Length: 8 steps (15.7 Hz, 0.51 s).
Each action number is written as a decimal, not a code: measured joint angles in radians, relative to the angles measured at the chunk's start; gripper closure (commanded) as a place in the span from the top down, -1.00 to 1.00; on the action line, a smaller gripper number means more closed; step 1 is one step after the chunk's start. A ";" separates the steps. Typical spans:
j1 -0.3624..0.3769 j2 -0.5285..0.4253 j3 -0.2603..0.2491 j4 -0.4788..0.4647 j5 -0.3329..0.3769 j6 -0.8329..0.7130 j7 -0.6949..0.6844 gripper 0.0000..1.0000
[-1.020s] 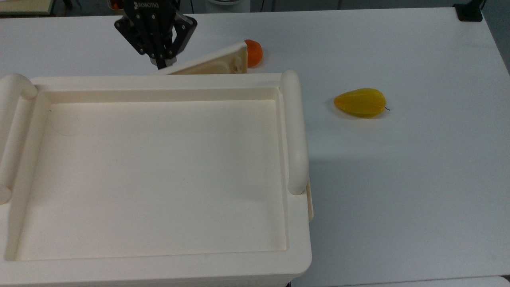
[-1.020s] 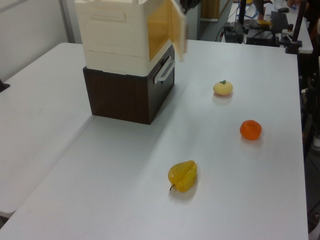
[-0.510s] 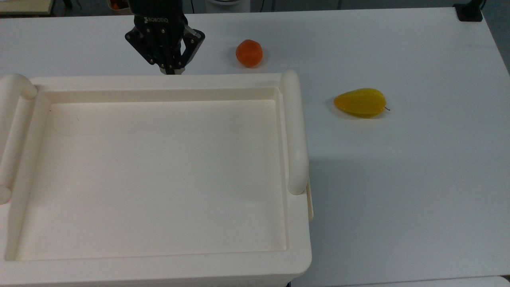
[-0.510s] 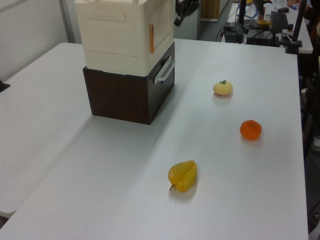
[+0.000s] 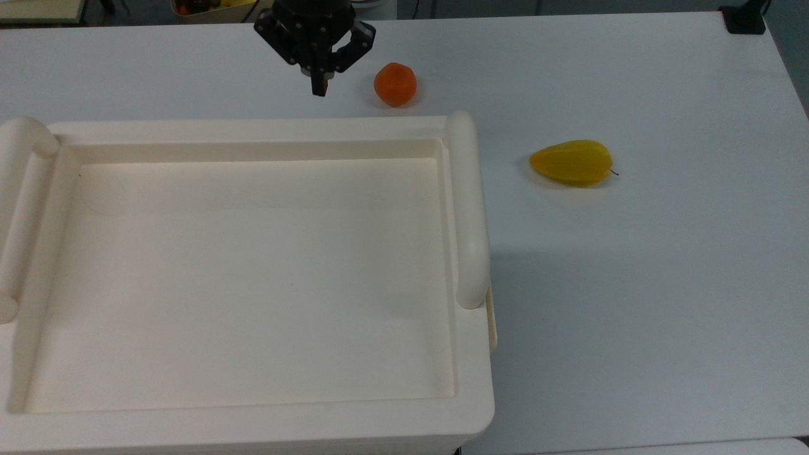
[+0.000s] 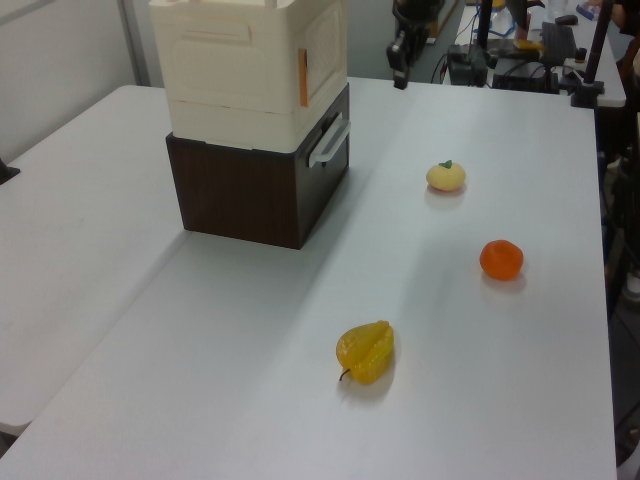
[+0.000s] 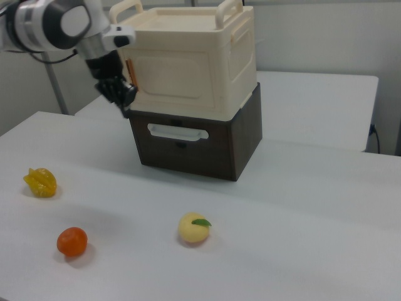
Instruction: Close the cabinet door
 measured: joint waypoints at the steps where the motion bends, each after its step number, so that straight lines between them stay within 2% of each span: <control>1: 0.014 -0.021 0.000 -0.025 -0.018 -0.022 -0.017 -1.00; 3: 0.028 -0.061 0.000 -0.068 -0.039 -0.075 -0.061 -0.99; 4: 0.027 -0.078 -0.001 -0.083 -0.041 -0.103 -0.083 -0.91; 5: 0.025 -0.092 -0.004 -0.093 -0.041 -0.125 -0.100 -0.74; 6: 0.022 -0.103 -0.009 -0.101 -0.041 -0.134 -0.108 -0.23; 7: 0.019 -0.109 -0.013 -0.104 -0.041 -0.138 -0.114 0.10; 8: 0.014 -0.113 -0.016 -0.105 -0.041 -0.142 -0.114 0.53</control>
